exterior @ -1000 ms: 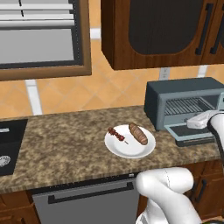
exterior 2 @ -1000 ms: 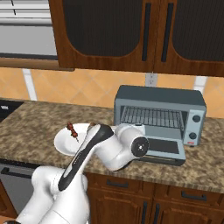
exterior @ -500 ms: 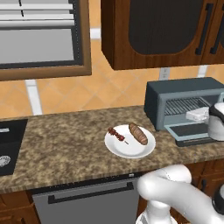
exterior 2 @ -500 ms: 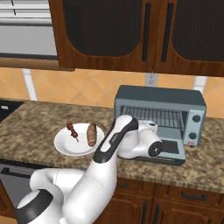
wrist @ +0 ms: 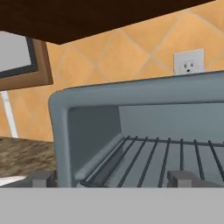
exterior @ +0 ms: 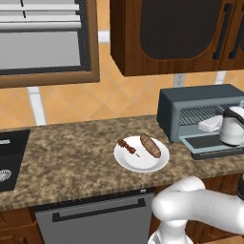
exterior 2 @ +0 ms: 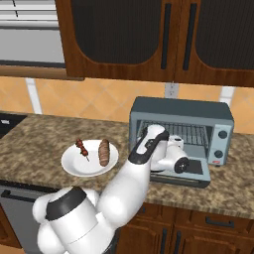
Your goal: Pick up the kebab skewer and baguette bread, and place them inside the toaster oven. Close the toaster oven door and start by setting the timer.
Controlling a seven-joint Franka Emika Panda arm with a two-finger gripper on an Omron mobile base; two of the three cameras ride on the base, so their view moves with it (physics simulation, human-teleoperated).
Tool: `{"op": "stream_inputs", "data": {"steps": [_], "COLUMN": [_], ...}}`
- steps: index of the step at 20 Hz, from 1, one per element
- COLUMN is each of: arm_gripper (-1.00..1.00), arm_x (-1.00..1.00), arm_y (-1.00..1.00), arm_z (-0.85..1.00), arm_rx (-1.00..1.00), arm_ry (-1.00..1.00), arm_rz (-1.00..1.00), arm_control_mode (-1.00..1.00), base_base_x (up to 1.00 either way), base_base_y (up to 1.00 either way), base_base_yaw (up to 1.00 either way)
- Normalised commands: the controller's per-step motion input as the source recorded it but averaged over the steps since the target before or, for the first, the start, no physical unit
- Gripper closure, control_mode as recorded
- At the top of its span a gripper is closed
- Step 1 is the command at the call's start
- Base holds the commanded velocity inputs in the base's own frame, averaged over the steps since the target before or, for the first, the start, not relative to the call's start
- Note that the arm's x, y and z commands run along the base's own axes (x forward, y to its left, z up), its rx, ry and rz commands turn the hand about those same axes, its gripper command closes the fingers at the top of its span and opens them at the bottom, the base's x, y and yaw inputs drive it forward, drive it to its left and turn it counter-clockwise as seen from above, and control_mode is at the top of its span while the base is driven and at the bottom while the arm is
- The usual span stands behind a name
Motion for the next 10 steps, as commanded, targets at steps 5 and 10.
{"op": "stream_inputs", "data": {"steps": [5, 10], "arm_gripper": [-1.0, -1.0], "arm_x": [0.46, 0.44], "arm_y": [-0.19, -0.15], "arm_z": [-0.22, -0.42], "arm_rx": [-0.04, -0.04], "arm_ry": [0.0, 0.0], "arm_rz": [0.0, 0.0], "arm_control_mode": [-1.0, -1.0], "base_base_x": [0.0, 0.0], "base_base_y": [0.0, 0.0], "base_base_yaw": [0.0, 0.0]}}
